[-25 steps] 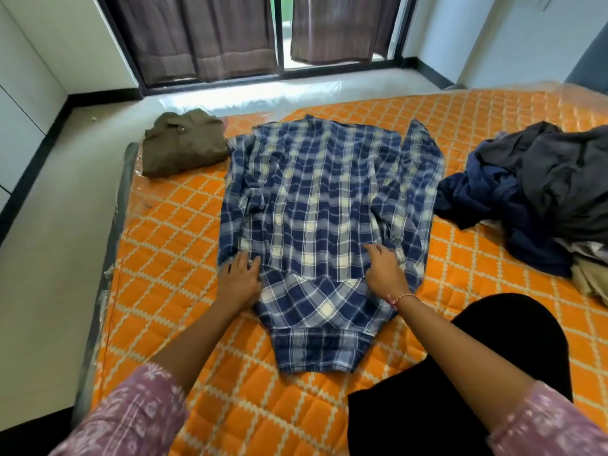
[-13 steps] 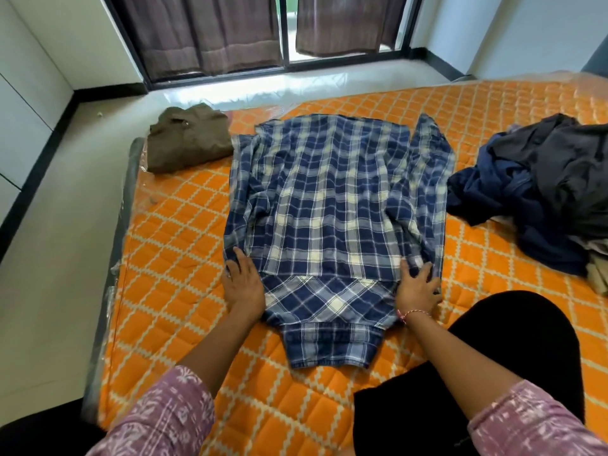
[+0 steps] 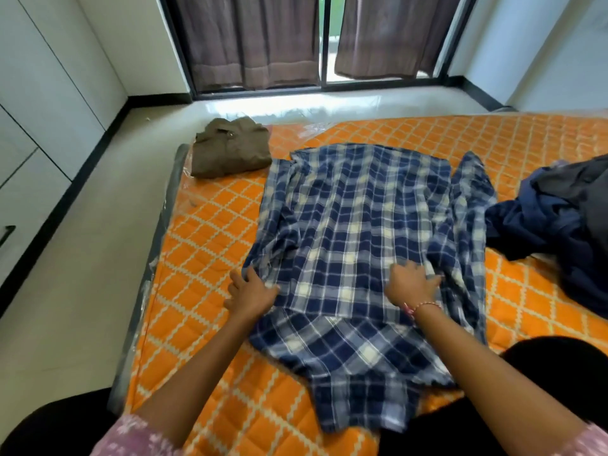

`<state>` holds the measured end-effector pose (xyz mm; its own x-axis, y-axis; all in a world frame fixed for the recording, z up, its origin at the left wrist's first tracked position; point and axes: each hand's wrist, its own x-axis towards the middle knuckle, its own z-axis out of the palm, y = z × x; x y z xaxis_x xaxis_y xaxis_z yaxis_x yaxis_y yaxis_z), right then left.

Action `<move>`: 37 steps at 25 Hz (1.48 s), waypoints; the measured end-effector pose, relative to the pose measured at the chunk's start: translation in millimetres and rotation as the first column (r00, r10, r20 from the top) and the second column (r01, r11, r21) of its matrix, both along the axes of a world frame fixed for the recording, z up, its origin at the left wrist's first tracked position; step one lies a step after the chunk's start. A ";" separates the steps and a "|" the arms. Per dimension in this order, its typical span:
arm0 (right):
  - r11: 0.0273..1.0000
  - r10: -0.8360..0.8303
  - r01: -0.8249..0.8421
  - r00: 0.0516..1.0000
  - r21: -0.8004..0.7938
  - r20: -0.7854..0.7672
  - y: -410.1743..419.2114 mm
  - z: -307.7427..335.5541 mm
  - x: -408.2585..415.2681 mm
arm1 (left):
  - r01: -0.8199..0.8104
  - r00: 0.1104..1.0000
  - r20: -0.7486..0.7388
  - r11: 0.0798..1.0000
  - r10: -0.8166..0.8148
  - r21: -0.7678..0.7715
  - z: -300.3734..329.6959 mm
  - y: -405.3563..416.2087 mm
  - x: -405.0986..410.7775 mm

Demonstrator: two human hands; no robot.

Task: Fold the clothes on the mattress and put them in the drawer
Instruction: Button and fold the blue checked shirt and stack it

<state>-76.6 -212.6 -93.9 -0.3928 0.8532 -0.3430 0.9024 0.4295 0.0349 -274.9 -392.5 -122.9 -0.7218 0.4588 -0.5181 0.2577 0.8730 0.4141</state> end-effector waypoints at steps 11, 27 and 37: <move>0.856 -0.139 -0.263 0.712 -0.445 -0.689 39.7 18.7 -218.1 | -0.664 0.650 0.686 0.684 0.328 0.302 -2.3 140.1 -151.1; 0.450 -0.863 -0.633 -0.127 -0.630 -0.489 151.7 54.5 -167.9 | 0.684 0.714 -0.368 0.705 -0.596 0.184 29.8 128.6 -13.1; 0.426 -0.733 0.031 -0.573 -0.904 -0.365 124.2 -32.4 31.3 | 0.763 0.579 -0.218 0.616 -0.786 -0.196 -24.1 69.8 78.2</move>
<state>-45.3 -88.4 -126.3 -0.0290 0.8335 -0.5518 -0.4755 -0.4970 -0.7258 -196.7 -322.7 -147.0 -0.2171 0.8773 -0.4281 0.9345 0.3136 0.1686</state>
